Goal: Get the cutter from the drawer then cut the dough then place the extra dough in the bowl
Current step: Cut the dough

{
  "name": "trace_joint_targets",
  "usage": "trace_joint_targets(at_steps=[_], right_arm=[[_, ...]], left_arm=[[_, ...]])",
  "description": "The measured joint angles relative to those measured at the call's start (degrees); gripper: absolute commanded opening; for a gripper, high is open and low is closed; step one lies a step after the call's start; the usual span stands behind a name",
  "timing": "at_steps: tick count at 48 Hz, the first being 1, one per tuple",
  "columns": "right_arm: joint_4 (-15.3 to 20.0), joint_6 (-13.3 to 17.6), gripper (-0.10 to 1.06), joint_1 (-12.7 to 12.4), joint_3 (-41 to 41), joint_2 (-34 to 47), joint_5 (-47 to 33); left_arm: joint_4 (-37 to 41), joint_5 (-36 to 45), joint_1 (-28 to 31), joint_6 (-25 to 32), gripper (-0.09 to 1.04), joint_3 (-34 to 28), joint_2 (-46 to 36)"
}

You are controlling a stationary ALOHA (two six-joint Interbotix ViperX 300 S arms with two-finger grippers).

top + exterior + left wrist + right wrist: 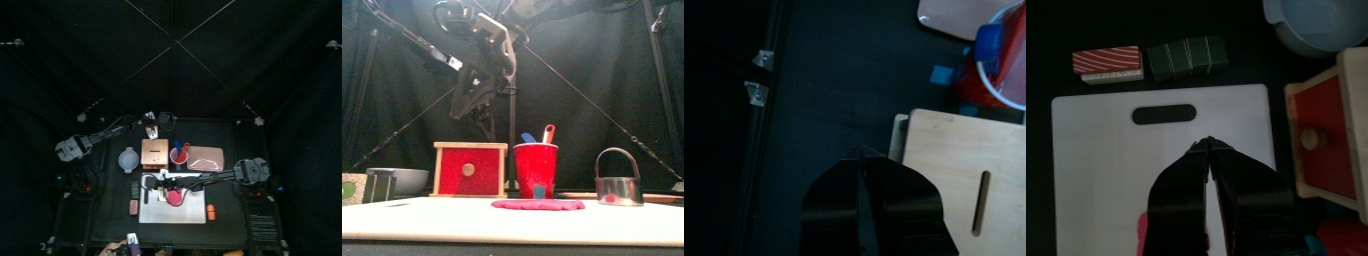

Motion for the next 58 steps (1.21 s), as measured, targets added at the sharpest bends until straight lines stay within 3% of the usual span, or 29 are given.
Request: trace_joint_targets(at_steps=[8,19,30,39,47,58], right_arm=[[0.09,0.18,0.1,0.7,4.39,-6.33,3.16],[0.88,0.53,0.13,2.55,9.76,-12.48,8.88],[3.96,0.35,0.22,4.31,16.08,-18.28,9.4],[8.88,0.7,0.3,4.66,23.03,-23.82,9.23],[12.83,0.53,0.49,4.48,27.69,-27.69,9.4],[13.89,0.62,0.87,4.04,30.23,-28.48,11.43]], left_arm=[[-1.23,-3.43,-1.85,-0.44,0.42,3.52,-2.81],[-5.89,-16.0,-10.28,-0.26,0.42,11.87,-7.65],[-9.4,-31.55,-19.16,-0.53,0.42,21.01,-12.92],[-14.5,-45.09,-27.07,-0.44,0.42,28.74,-16.44],[-17.93,-60.03,-34.63,-0.35,0.42,35.24,-19.6],[-18.11,-81.91,-44.12,-0.44,0.43,43.15,-20.3]])
